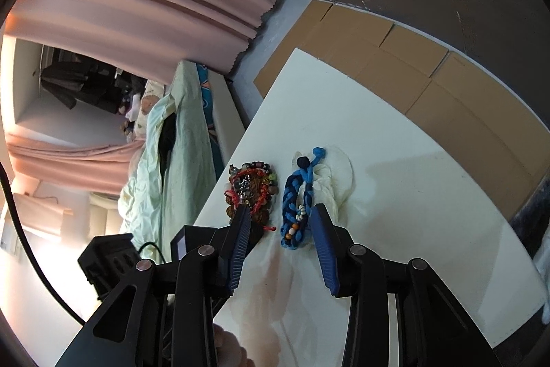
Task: Organize jewelry
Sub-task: 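Move the right tool to the blue braided bracelet and open its fingers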
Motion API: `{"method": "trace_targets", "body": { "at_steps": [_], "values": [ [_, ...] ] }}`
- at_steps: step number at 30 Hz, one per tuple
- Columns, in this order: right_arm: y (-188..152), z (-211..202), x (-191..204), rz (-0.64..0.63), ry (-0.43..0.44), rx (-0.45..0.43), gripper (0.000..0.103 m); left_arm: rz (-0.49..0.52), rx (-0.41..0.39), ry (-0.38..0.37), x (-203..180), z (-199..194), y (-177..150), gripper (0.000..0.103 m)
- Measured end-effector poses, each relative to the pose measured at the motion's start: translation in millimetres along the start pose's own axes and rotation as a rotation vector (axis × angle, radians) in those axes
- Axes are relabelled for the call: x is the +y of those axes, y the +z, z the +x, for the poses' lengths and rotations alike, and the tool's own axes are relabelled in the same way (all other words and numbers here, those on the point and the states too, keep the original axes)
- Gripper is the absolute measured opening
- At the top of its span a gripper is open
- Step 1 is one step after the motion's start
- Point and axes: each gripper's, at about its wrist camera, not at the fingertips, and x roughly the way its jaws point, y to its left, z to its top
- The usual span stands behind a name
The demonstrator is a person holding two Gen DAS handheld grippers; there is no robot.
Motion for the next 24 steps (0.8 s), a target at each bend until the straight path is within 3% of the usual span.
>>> {"method": "trace_targets", "body": {
  "at_steps": [17,24],
  "values": [
    [1,0,-1,-0.008,0.008,0.015,0.039,-0.153,-0.04,-0.036,16,13,9,0.022],
    [-3,9,4,-0.021,-0.004,0.031,0.039,-0.306,-0.092,-0.074,33,10,9,0.022]
  ]
}}
